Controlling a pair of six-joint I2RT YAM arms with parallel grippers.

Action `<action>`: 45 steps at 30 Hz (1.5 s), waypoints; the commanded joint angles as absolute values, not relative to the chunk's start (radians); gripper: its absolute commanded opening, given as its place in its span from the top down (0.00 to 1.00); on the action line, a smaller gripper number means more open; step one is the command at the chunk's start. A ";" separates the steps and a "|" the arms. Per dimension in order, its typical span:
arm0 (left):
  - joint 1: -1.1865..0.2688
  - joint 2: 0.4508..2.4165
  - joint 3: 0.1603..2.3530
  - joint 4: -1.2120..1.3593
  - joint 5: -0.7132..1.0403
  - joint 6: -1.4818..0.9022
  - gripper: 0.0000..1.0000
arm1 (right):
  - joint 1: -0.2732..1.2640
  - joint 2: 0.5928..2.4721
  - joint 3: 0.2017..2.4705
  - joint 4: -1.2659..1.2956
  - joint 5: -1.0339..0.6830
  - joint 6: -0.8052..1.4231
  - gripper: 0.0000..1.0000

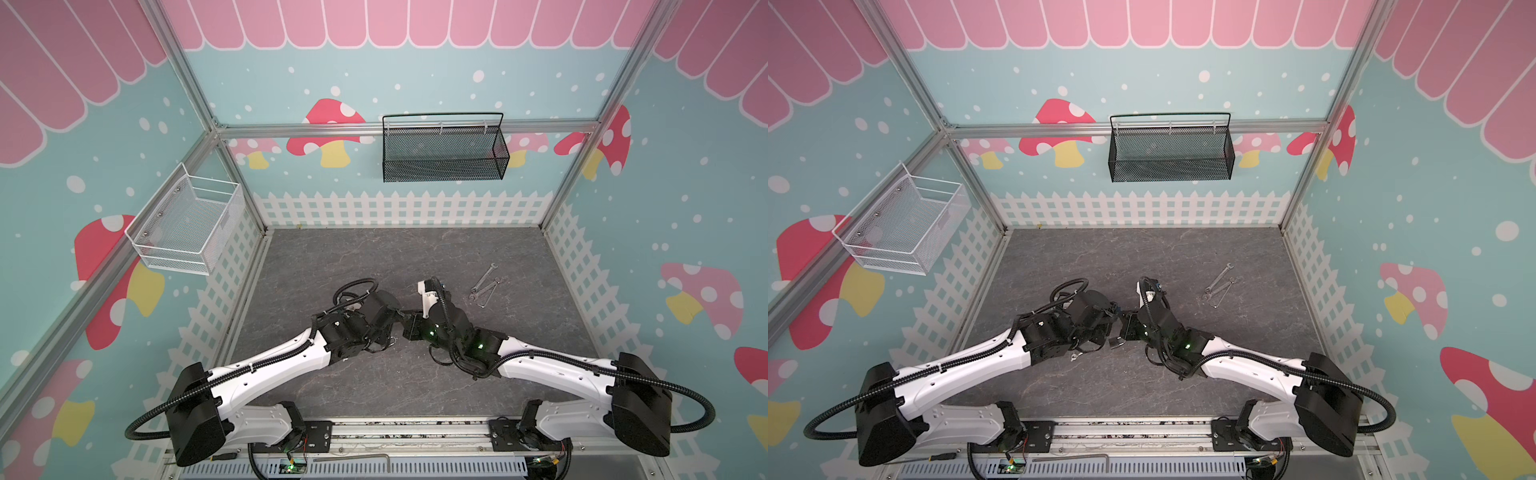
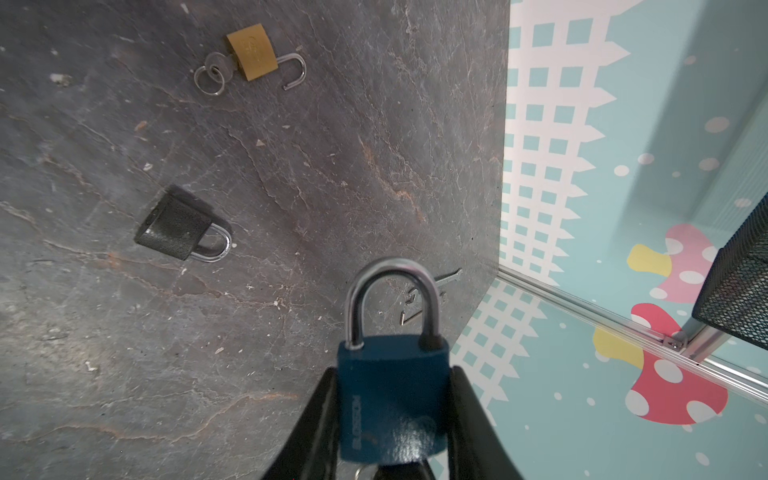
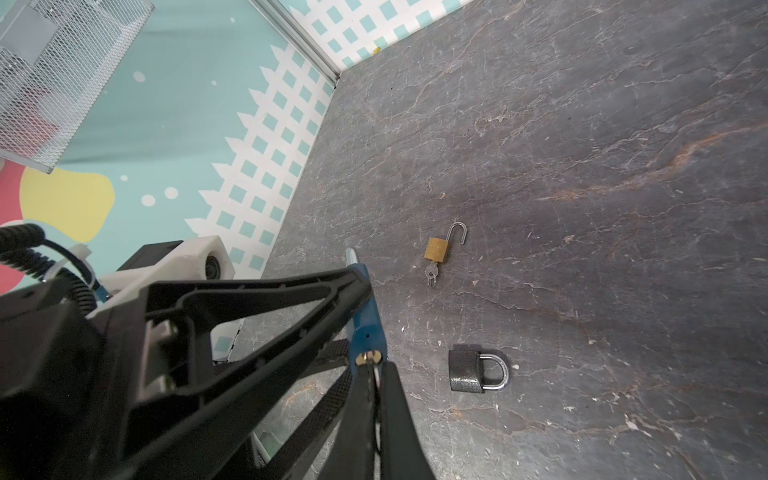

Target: Unlock with the key

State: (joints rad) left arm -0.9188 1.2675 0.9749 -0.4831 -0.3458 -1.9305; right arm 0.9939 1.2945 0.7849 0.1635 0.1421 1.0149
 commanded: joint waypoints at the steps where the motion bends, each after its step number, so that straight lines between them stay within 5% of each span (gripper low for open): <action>1: -0.975 1.244 0.994 -0.333 -0.159 -1.935 1.00 | 0.998 1.299 0.804 0.334 0.076 1.062 1.00; 11: -0.976 1.243 0.967 -0.296 -0.181 -1.896 1.00 | 0.927 1.308 0.749 0.490 -0.132 1.372 1.00; 45: -0.973 1.220 0.876 -0.112 -0.198 -1.946 1.00 | 0.869 1.232 0.641 0.634 -0.196 1.703 1.00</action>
State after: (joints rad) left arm -0.9241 1.2419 0.8581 -0.2337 -0.3634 -1.9186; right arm 0.8505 1.2648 0.6220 0.4465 -0.1066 1.6501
